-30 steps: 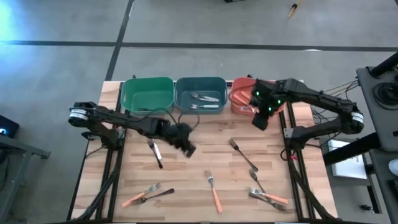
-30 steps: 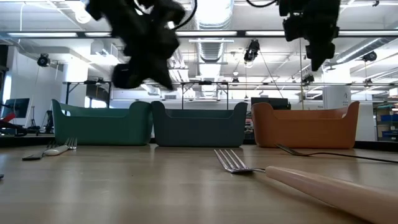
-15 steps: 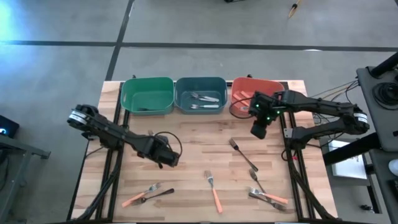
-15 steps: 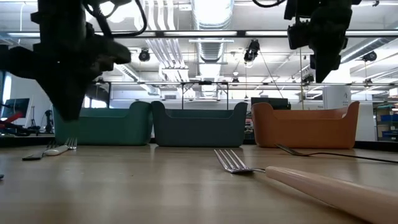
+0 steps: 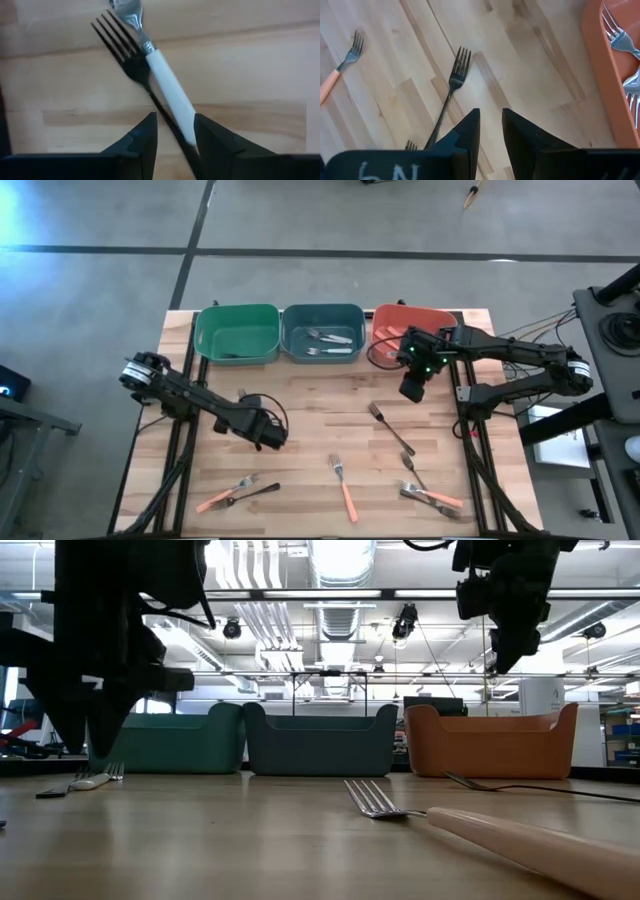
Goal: Sort silverware by color (type)
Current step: Put the white fork into the blue bin
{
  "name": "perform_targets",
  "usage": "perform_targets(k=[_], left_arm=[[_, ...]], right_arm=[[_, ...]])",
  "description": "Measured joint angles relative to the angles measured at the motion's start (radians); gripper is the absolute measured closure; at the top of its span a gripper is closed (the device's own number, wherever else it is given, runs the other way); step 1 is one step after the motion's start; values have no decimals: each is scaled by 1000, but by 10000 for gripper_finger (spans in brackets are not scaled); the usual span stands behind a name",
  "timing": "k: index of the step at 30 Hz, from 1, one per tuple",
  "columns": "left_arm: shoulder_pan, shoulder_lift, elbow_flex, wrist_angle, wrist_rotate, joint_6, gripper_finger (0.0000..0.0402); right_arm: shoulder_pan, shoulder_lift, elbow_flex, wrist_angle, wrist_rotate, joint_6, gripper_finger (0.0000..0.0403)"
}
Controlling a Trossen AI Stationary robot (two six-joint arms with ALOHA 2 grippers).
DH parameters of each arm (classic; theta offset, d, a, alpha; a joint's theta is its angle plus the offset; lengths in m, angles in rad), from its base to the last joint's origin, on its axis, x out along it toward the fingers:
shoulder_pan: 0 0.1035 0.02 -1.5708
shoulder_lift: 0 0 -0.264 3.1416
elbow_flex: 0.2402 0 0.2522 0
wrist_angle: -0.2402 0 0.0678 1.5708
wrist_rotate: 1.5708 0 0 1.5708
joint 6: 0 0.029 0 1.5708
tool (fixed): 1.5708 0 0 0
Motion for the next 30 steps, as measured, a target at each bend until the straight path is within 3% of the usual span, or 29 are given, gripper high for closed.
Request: perform_targets(k=[8, 23, 30], left_arm=[[7, 49, 0, 1, -40, -48, 288], [7, 163, 5, 41, -51, -90, 288], [8, 159, 11, 52, -51, -30, 310]], right_arm=[[0, 0, 0, 59, 51, 4, 330], [-1, 6, 1, 81, 52, 14, 334], [-1, 6, 1, 85, 52, 14, 333]])
